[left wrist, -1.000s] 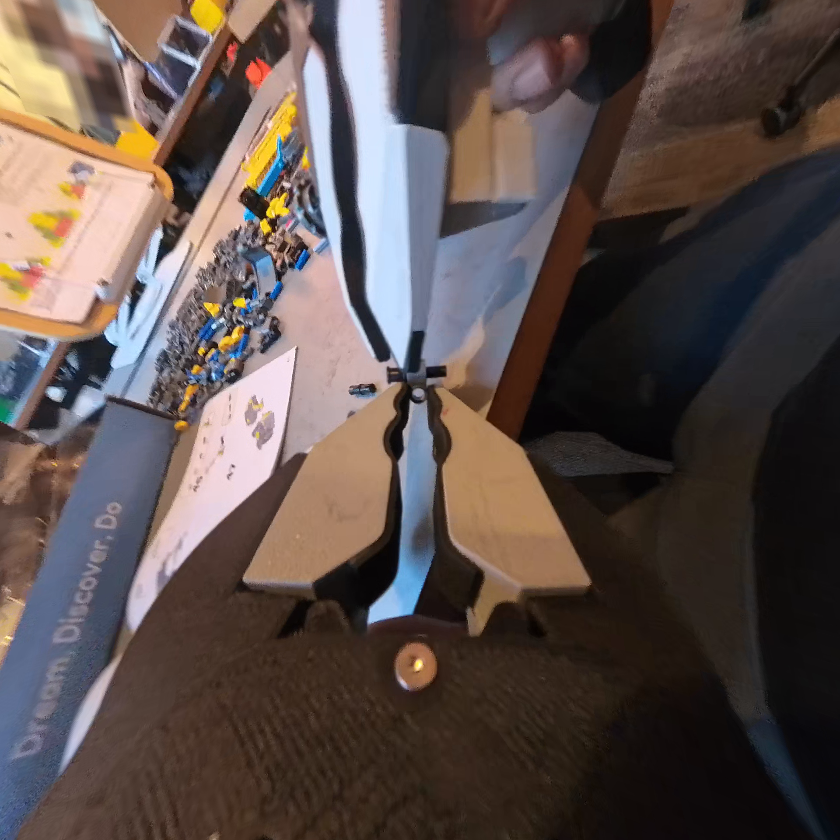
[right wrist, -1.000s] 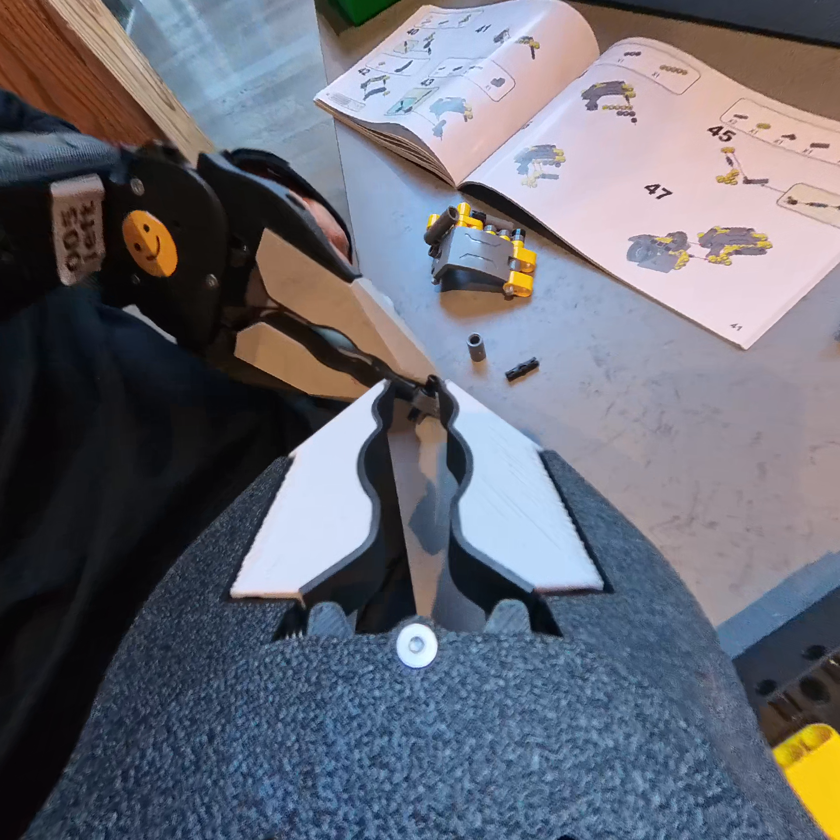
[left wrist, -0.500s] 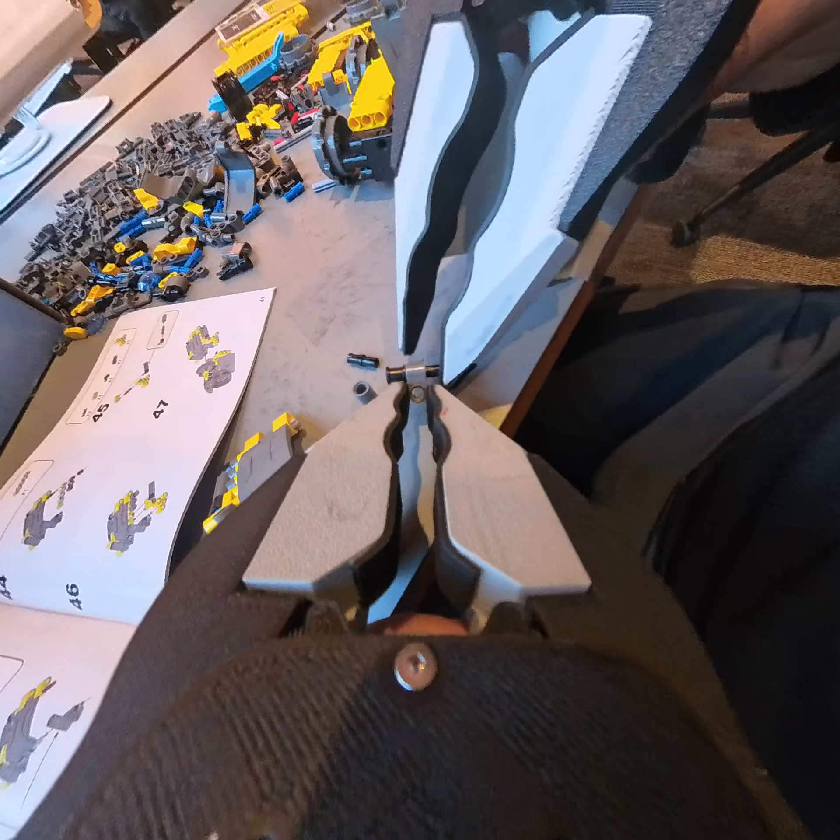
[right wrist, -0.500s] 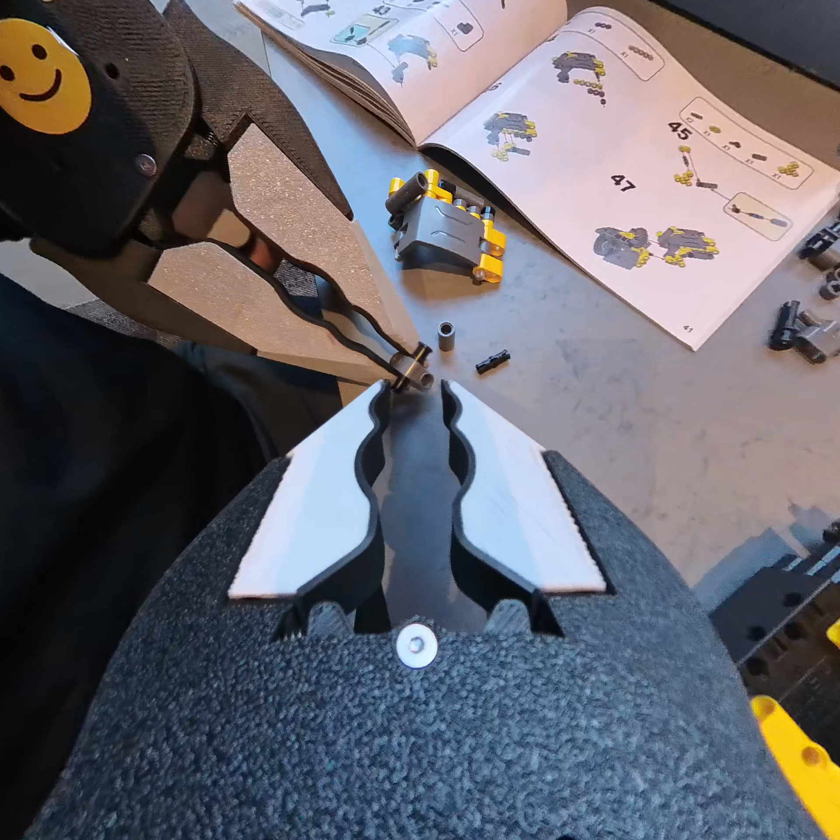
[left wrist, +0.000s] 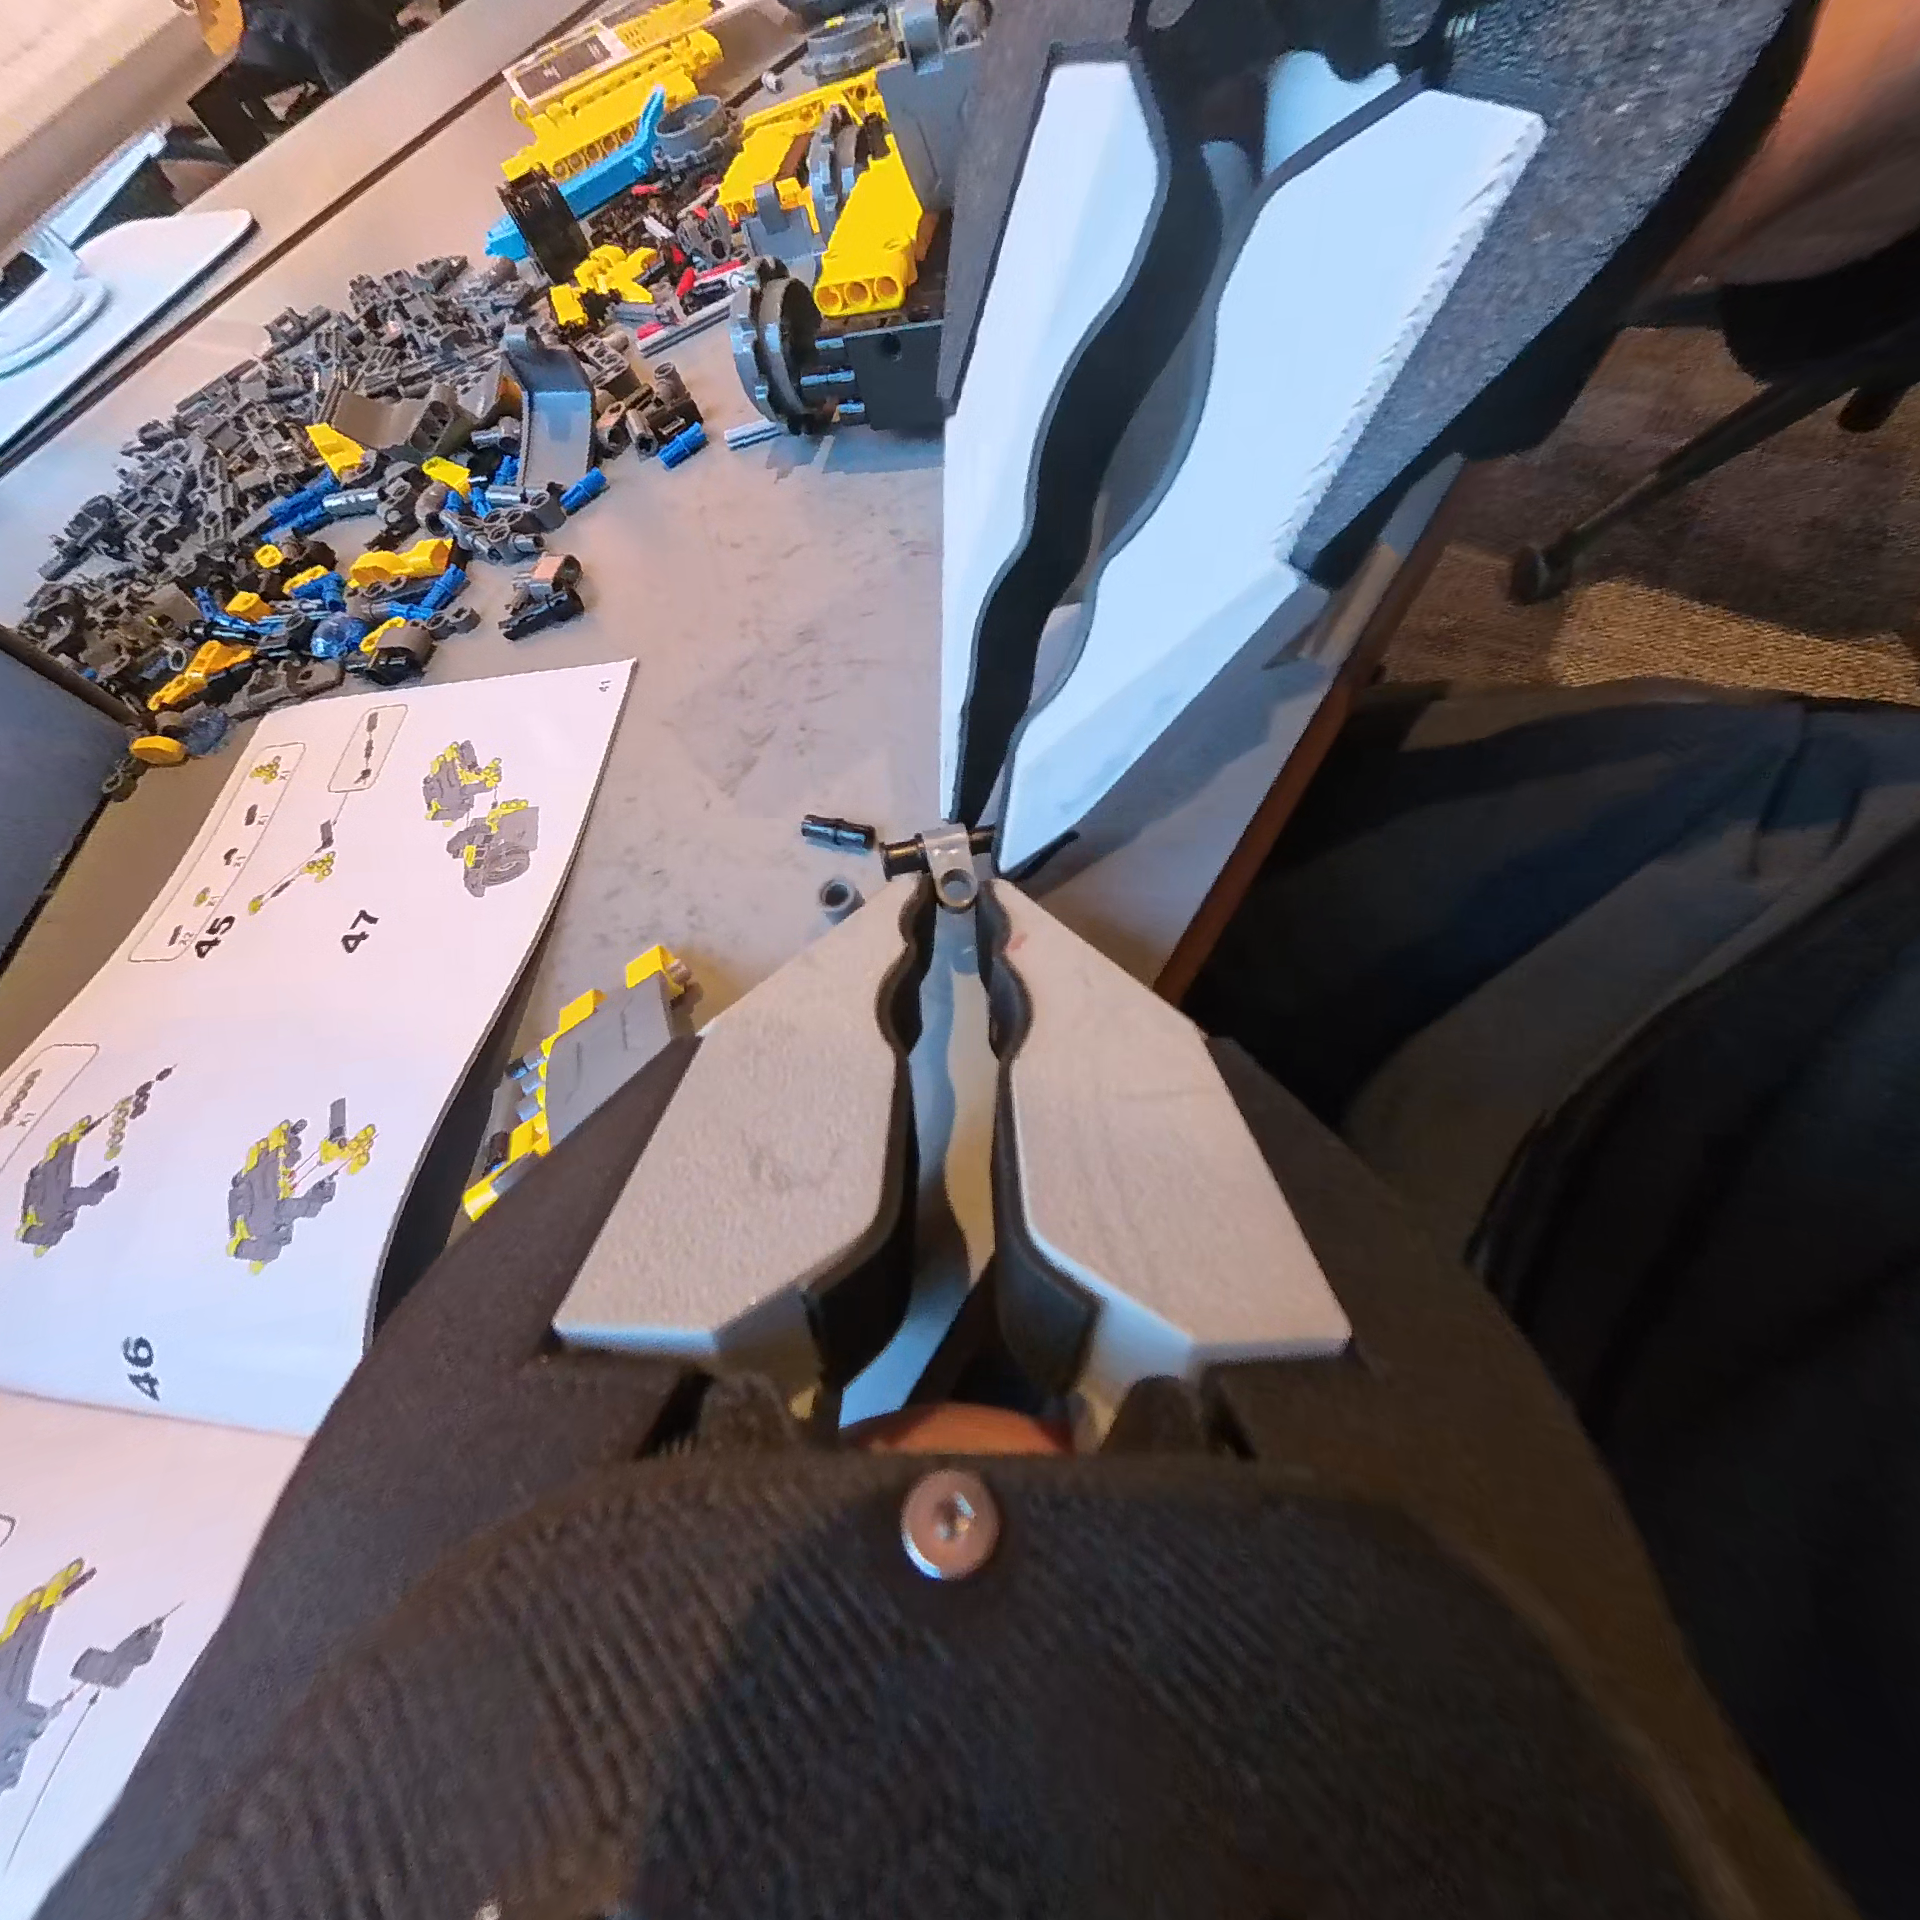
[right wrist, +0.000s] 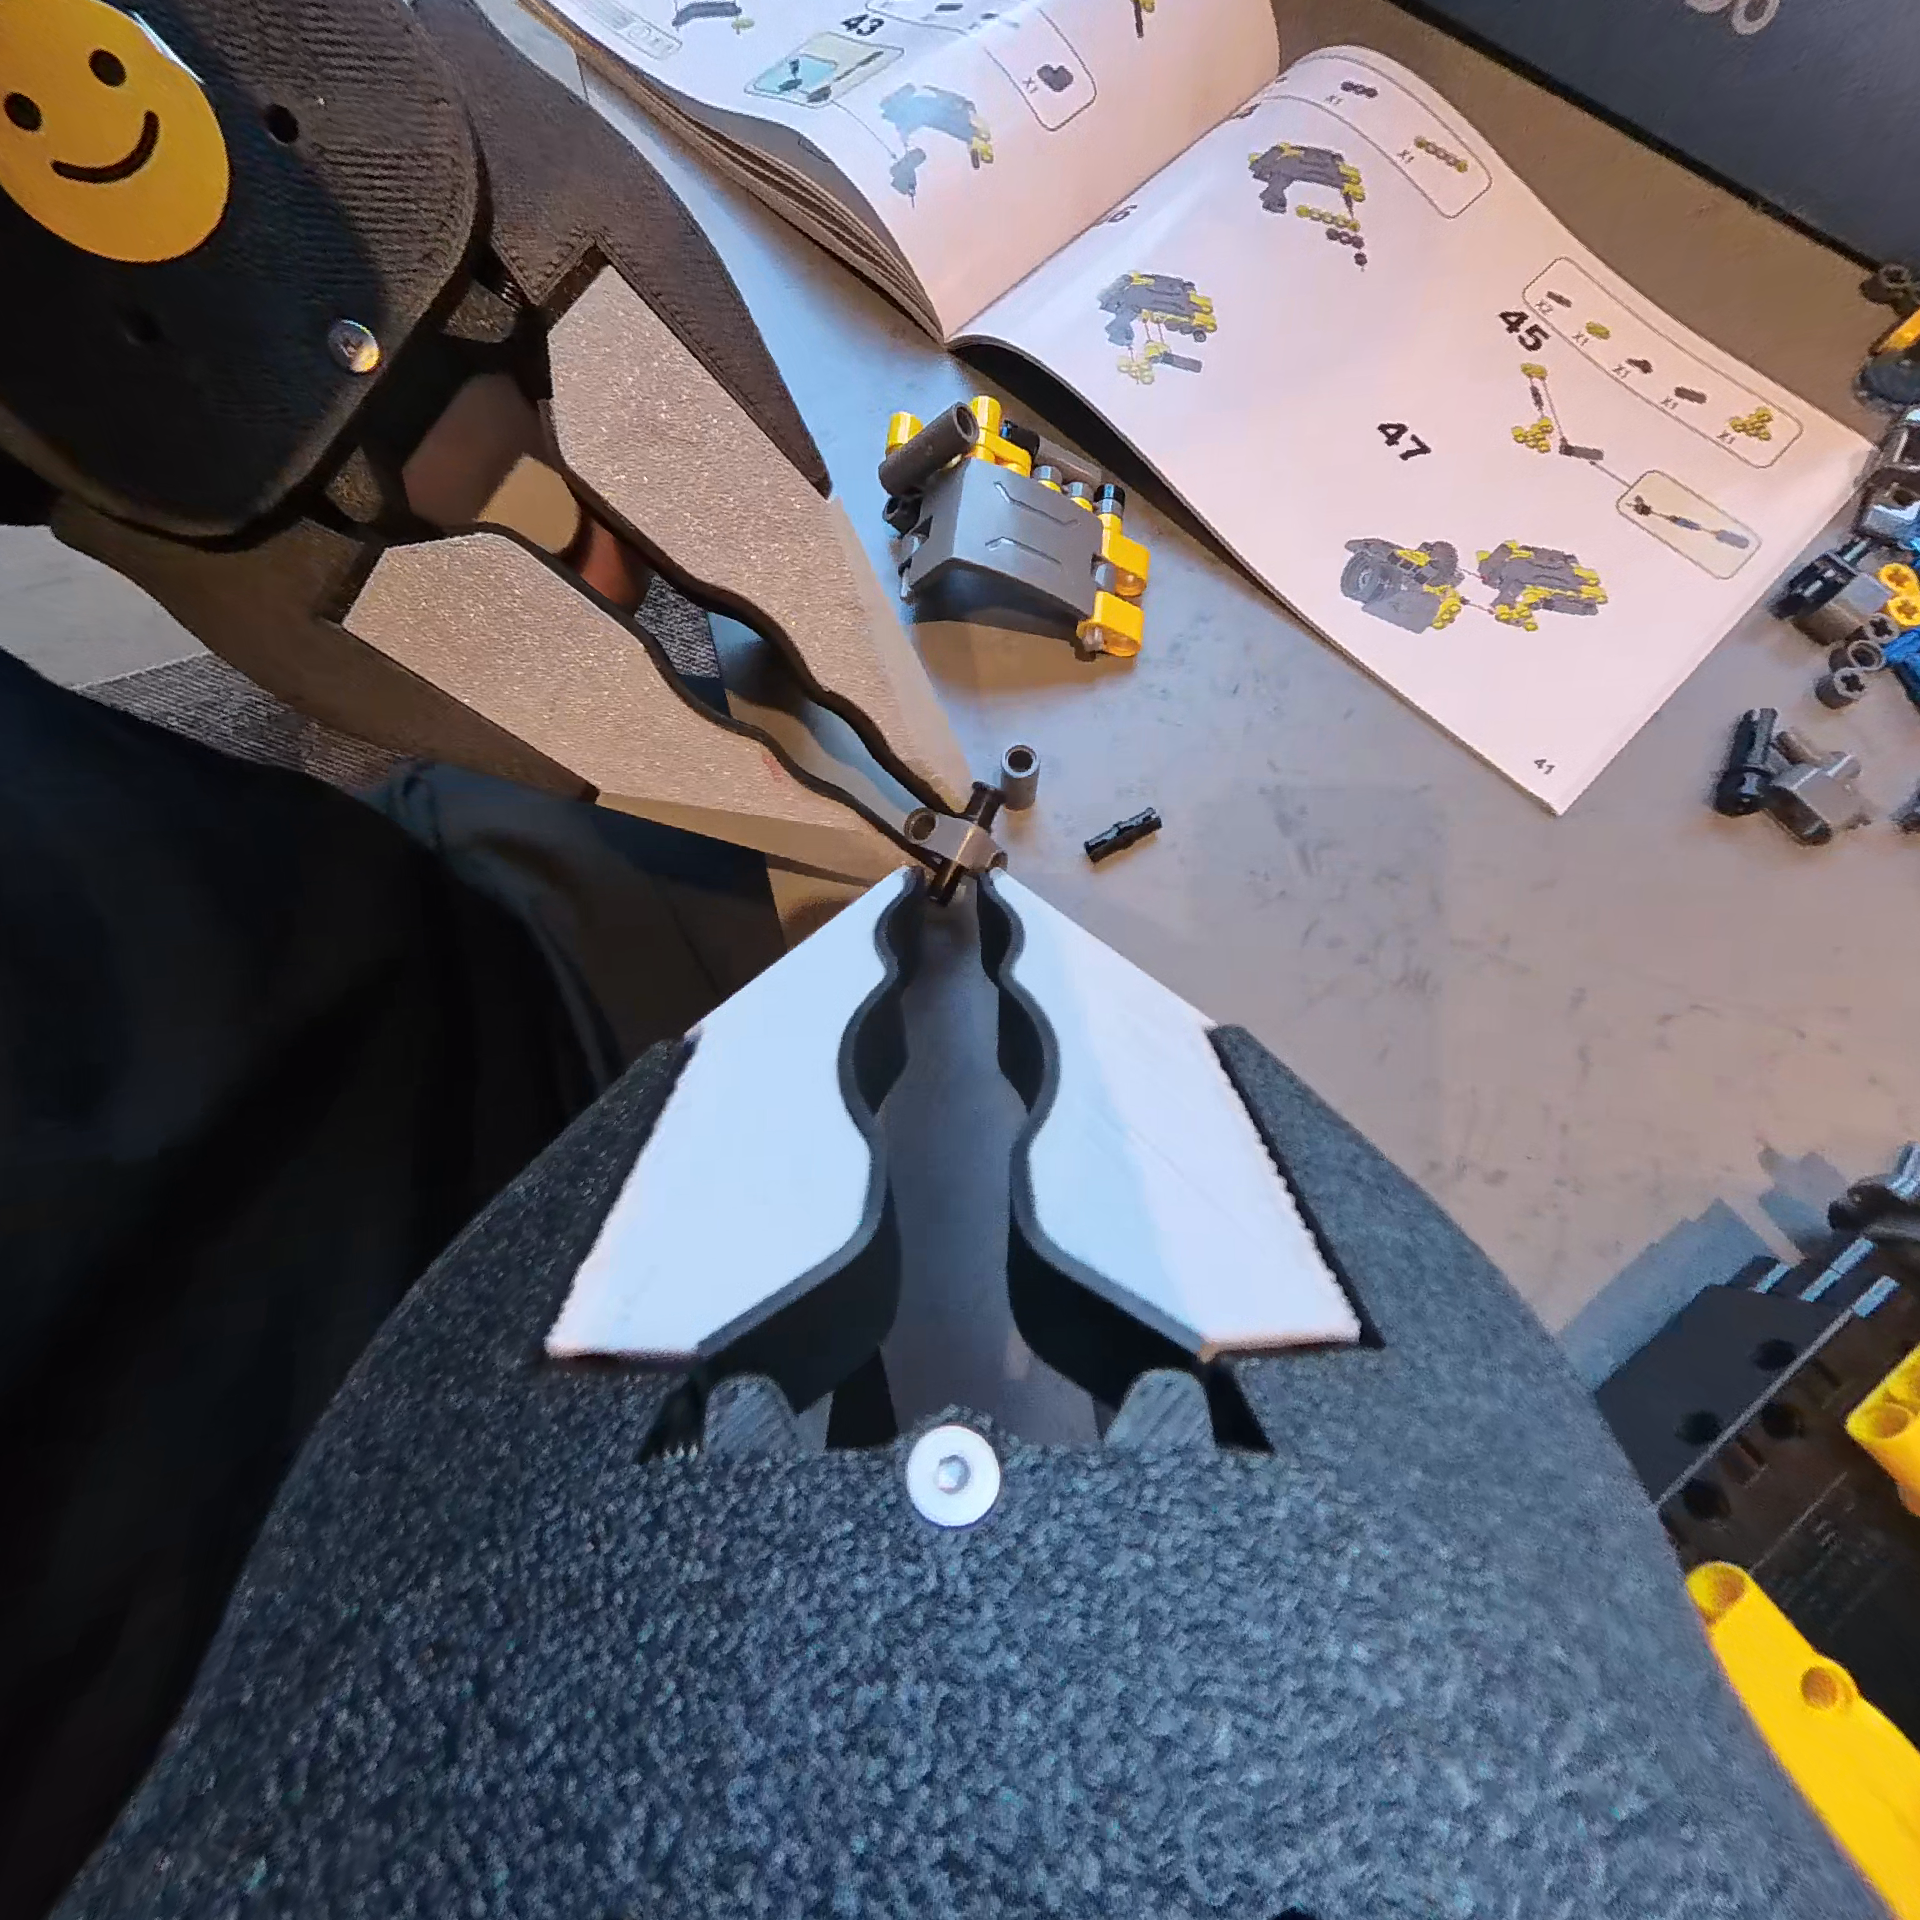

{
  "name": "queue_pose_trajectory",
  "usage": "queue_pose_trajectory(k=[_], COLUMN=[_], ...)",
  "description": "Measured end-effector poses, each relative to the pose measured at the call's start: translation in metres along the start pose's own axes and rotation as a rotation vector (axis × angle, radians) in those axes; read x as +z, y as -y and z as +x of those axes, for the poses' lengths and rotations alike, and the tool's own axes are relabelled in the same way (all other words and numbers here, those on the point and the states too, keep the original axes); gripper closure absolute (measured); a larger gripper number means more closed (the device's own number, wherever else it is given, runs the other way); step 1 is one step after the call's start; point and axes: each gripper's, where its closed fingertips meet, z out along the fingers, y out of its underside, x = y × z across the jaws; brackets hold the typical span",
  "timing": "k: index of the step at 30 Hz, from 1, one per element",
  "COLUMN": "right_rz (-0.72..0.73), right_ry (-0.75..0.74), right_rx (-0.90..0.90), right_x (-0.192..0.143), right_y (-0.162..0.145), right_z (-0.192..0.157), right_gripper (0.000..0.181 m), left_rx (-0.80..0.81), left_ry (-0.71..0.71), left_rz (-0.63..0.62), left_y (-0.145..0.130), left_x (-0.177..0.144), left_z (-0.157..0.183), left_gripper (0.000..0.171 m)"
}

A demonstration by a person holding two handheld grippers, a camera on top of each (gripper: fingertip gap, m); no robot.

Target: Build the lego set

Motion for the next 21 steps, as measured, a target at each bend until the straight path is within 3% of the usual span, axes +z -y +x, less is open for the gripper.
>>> queue_pose_trajectory(k=[21], right_rz=[-0.048], right_ry=[-0.055], right_rx=[0.056], right_x=[-0.003], right_y=[-0.008], right_z=[0.015], right_gripper=[0.177], left_rx=[-0.048], left_ry=[-0.018], left_rz=[0.031], left_y=[0.003], left_x=[0.000], left_z=[-0.002], left_gripper=[0.158])
